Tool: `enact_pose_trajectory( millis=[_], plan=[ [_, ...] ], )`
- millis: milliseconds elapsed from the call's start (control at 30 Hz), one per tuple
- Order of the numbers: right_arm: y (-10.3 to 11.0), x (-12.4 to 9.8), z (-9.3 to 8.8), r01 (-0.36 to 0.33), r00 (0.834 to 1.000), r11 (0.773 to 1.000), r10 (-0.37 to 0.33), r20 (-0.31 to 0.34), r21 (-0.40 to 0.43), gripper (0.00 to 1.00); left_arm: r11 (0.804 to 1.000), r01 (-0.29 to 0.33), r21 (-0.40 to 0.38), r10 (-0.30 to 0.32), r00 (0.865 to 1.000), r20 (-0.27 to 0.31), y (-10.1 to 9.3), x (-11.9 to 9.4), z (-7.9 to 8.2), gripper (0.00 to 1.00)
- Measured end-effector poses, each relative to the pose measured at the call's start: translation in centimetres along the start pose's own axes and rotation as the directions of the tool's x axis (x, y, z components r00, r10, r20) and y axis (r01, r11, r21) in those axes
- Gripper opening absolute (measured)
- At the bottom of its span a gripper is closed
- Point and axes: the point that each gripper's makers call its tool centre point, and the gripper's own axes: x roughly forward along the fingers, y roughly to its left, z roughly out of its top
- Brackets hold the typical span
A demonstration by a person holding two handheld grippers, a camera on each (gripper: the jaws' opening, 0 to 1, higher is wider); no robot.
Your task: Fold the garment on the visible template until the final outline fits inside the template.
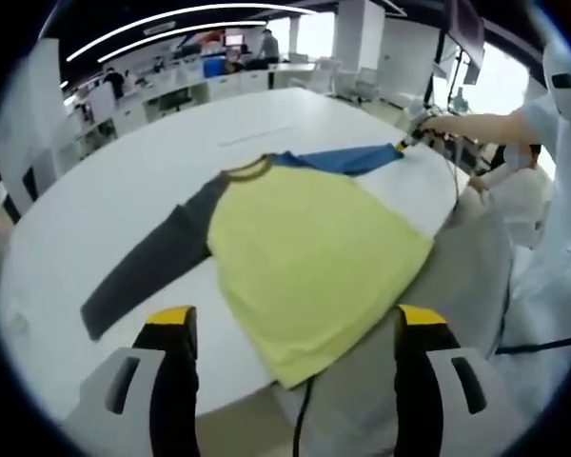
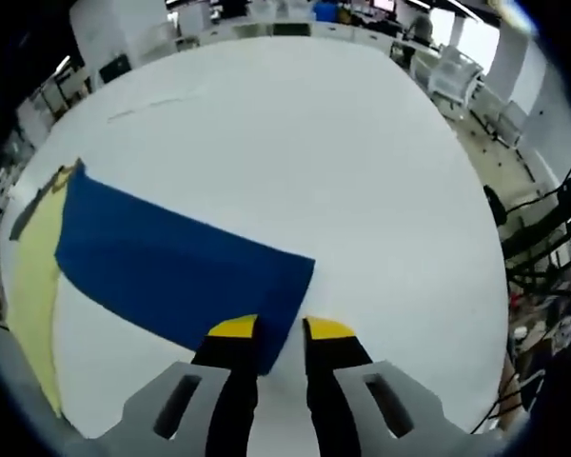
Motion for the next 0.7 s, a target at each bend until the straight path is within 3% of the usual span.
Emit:
enact_pose_trajectory(
  millis=[233, 433, 700],
  plan=[
    [-0.9, 0.1, 0.2, -0.002, 0.999, 0.998, 0.004, -0.039, 0.056, 0.17, 1.000, -0.007, 0.001, 0.007, 1.000, 0.003, -0.3, 0.0, 0.7, 0.81],
    [0.0, 0.1, 0.0, 0.004, 0.993, 1.000, -0.003, -0.118, 0.010, 0.17, 1.000, -0.001, 0.011, 0.001, 1.000, -0.005, -0.5, 0.2, 0.8, 0.79],
    [-1.1, 0.3, 0.2, 0.001, 0.979, 1.000, 0.005, -0.202, 0.029, 0.16, 1.000, -0.018, 0.005, 0.018, 1.000, -0.008, -0.4, -0.4, 0.7, 0.79]
  ],
)
